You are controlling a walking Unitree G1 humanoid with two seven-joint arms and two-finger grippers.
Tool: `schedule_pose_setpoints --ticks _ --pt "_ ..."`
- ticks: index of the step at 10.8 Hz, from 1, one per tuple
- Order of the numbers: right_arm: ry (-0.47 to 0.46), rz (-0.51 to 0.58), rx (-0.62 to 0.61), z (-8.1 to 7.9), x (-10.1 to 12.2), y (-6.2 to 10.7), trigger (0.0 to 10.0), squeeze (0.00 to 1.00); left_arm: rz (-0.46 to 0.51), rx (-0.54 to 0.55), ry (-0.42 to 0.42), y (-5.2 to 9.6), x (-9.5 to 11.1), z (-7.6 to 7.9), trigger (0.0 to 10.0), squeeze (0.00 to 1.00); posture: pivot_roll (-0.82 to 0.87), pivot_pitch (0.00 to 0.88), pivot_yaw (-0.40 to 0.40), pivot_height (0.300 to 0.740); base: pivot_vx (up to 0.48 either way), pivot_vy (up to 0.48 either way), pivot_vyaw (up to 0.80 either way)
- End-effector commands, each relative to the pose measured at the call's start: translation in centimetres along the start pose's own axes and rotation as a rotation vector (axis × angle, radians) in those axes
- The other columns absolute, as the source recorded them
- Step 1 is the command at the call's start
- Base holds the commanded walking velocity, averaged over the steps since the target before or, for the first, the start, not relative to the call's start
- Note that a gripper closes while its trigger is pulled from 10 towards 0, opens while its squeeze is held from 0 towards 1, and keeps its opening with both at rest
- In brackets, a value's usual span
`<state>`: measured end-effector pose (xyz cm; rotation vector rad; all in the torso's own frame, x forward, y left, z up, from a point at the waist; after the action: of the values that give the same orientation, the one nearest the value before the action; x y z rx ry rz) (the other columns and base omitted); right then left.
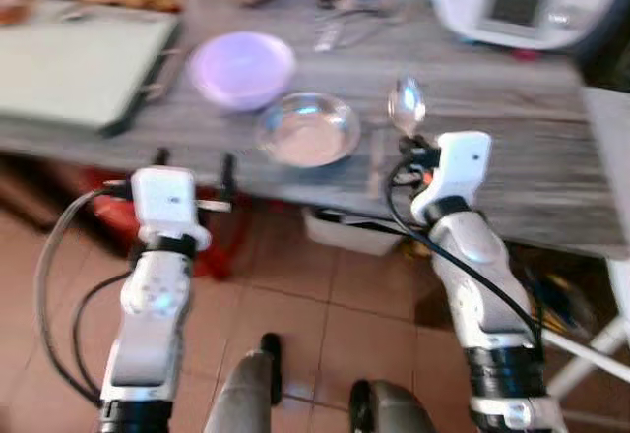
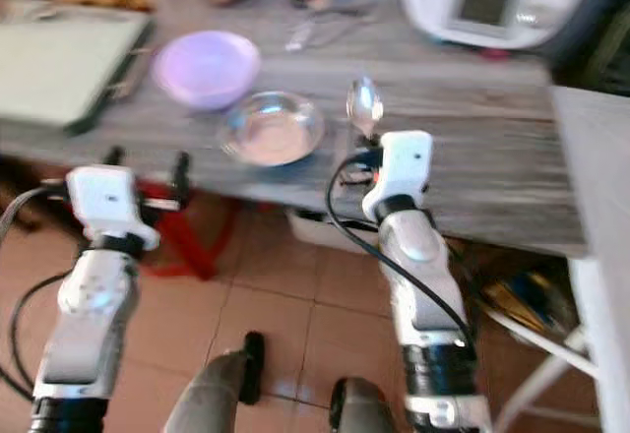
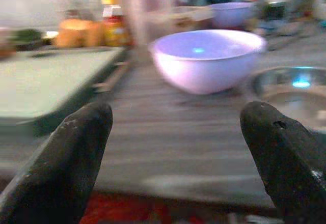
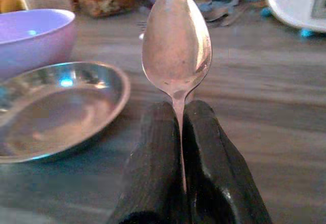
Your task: Setting the table
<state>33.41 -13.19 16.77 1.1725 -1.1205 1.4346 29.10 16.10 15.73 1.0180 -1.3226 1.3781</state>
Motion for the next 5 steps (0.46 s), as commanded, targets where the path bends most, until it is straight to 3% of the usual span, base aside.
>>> schedule_pose_setpoints --ticks 1,3,5 --pt "-0.026 -0.004 -0.045 1.0 -0.1 -0.1 10.0 0.00 0.002 0.004 -0.003 0.2 0.3 -0.1 10.0 0.00 -0.02 0.226 -0.005 0.740 0.000 0.000 0.00" --pt "-0.110 -0.027 -0.142 1.7 -0.1 -1.1 10.0 0.00 -0.014 0.001 -0.001 0.4 0.1 -0.1 10.0 0.00 -0.01 0.241 -0.002 0.740 0.000 0.000 0.00" --pt "-0.121 -0.023 -0.171 1.9 0.1 -1.6 10.0 0.00 -0.028 0.008 -0.006 0.7 0.0 -0.4 10.0 0.00 0.00 0.251 0.003 0.740 0.000 0.000 0.00"
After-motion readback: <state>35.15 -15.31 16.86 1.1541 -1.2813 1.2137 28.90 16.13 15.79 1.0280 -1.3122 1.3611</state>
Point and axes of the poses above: a point about 5 cm out from each wrist's last joint towards the gripper, its own y axis pointing back from the gripper into the wrist, its own x axis along the axis of the wrist's last joint, z = x × y, the point moved 2 cm from there along -y, pointing out of the wrist towards the gripper, and after that the axes turned 10 degrees about y, right-handed, at the moved point
